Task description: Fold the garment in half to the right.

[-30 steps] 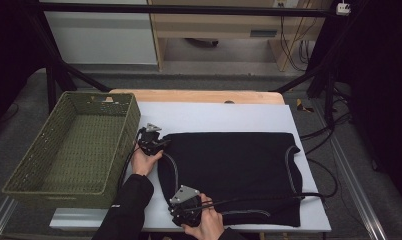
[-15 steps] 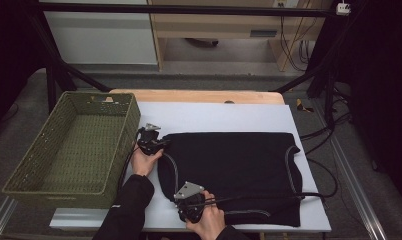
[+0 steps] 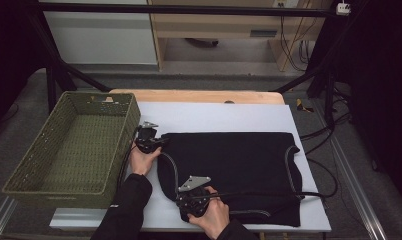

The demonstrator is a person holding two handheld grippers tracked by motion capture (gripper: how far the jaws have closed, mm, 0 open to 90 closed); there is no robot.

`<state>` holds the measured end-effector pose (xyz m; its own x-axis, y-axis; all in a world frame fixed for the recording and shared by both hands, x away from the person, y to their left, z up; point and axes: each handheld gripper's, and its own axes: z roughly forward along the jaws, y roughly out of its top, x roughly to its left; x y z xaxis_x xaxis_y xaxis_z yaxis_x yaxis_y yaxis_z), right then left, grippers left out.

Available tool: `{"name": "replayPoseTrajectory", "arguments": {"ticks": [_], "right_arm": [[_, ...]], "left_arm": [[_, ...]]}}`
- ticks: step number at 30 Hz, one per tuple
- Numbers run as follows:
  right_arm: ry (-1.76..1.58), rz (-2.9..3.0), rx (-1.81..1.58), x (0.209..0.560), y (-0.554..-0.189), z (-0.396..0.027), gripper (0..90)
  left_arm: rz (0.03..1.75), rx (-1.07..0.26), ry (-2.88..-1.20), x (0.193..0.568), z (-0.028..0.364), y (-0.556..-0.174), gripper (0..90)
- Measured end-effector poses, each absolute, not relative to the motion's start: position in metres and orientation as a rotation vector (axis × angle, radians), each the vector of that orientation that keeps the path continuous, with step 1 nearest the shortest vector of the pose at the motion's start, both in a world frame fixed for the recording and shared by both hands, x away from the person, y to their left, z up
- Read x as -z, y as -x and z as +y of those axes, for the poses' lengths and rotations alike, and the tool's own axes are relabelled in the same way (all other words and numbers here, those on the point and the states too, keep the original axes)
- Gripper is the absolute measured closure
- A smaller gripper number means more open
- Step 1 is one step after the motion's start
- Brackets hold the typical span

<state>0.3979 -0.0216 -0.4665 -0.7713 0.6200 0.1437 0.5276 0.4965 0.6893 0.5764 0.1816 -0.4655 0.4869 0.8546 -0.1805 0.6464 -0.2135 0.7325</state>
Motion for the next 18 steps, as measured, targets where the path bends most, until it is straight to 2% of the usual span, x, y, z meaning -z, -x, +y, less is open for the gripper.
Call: {"name": "replayPoseTrajectory", "arguments": {"ticks": [18], "right_arm": [[-1.024, 2.581, -1.356, 0.43, -0.402, -0.036, 77.1]], "left_arm": [[1.194, -0.418, -1.944, 0.423, 0.185, -0.57, 83.3]]}}
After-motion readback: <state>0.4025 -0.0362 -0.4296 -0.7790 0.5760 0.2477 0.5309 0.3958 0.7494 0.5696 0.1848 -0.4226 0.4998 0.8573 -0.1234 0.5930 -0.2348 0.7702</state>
